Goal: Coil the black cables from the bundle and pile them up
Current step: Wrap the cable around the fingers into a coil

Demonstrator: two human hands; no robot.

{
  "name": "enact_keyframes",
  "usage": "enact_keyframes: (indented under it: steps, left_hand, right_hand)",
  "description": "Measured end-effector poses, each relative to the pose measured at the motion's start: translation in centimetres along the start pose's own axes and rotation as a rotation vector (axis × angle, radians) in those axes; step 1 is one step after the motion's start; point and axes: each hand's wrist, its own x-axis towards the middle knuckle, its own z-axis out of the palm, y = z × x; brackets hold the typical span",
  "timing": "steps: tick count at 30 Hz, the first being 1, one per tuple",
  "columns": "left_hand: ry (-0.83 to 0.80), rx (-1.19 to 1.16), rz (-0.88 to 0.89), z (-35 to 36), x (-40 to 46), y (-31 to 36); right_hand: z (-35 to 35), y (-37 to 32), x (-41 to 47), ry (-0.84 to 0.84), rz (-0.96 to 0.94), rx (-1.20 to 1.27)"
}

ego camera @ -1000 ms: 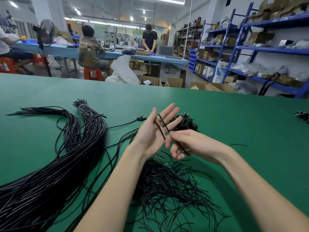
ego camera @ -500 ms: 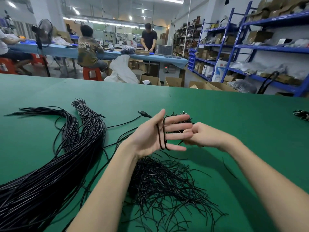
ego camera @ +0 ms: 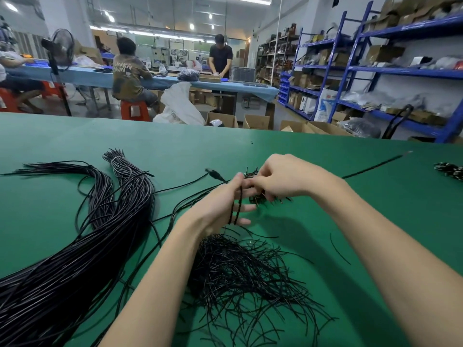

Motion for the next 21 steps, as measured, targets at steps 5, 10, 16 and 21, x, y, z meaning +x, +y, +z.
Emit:
enact_keyframes:
  steps: [5, 10, 16, 21]
  left_hand:
    - [-0.139, -0.387, 0.104, -0.5, -0.3, 0.7]
    - [-0.15, -0.539, 0.165, 0.1, -0.2, 1.1]
    - [-0.242, -0.532, 0.186, 0.0, -0.8, 1.4]
    - [-0.362, -0.307, 0.087, -0.1, -1.4, 1.2]
  right_hand:
    - [4.5, 0.7, -2.6, -0.156, 0.015, 1.027]
    - [8.2, 1.9, -4.2, -0.434, 0.078, 1.549]
    - [8.7, 3.4, -3.4, -0.449, 0.192, 1.389]
    - [5.9, 5.9, -2.1, -0.515, 0.122, 0.958]
